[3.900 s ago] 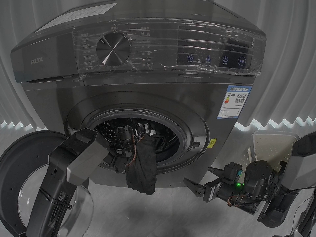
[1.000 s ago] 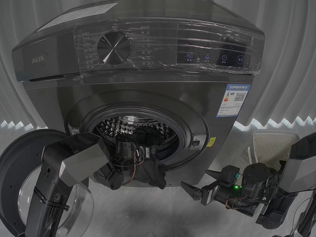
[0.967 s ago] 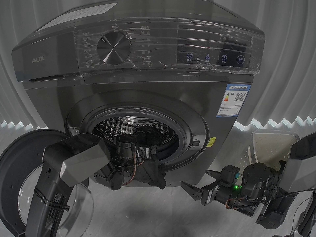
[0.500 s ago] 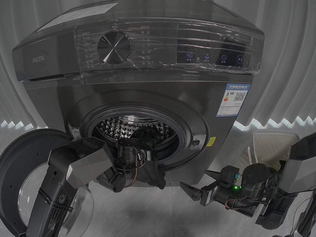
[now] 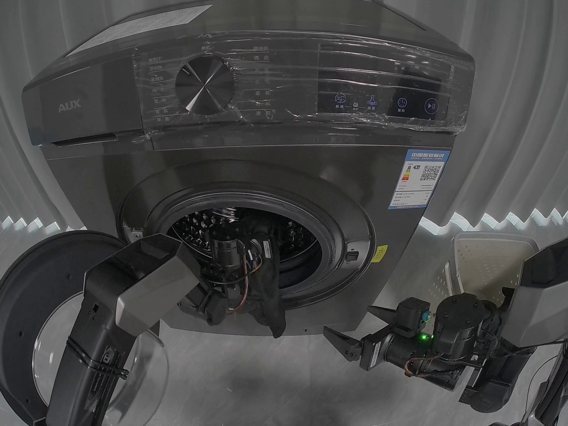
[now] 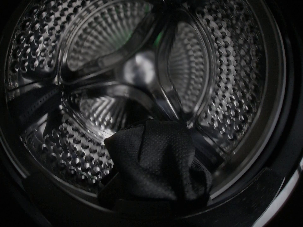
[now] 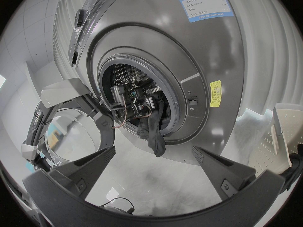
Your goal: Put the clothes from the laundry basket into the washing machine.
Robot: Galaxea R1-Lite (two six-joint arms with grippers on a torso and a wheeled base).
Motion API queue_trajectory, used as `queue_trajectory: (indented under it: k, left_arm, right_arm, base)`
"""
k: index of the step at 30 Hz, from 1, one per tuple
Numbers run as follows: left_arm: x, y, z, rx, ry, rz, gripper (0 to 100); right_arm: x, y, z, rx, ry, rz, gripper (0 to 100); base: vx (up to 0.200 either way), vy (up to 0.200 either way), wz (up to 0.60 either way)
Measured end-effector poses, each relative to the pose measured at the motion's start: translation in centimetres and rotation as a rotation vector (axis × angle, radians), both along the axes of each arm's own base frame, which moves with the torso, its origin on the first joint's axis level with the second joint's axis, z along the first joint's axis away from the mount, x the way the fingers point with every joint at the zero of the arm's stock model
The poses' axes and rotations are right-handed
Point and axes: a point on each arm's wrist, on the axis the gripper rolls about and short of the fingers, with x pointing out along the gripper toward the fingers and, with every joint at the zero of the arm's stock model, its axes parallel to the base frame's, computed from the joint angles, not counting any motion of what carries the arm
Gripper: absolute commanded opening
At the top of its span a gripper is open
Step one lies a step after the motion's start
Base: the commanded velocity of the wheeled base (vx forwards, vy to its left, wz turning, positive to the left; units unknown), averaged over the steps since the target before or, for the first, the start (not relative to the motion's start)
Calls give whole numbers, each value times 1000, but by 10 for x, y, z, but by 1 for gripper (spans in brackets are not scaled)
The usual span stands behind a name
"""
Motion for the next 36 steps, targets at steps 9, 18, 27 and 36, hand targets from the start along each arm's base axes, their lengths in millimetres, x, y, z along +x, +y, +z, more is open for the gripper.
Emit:
queue_trajectory:
  k: [9, 18, 27, 36]
  left_arm:
    - [27, 17, 32, -45, -117, 85, 0]
    - [26, 15, 35, -59, -135, 81, 100]
    - [0, 9, 18, -1, -12, 29, 100]
    - [-28, 6, -12, 76, 129, -55, 100]
  right_arm:
    - [0, 0, 0, 0, 0, 0, 100]
    - [0, 0, 0, 0, 0, 0, 100]
    - [0, 0, 0, 0, 0, -1, 100]
    - [0, 0, 0, -1, 0, 0, 100]
  base:
    - [0, 0, 0]
    - [0, 0, 0]
    - [0, 0, 0]
    - [0, 0, 0]
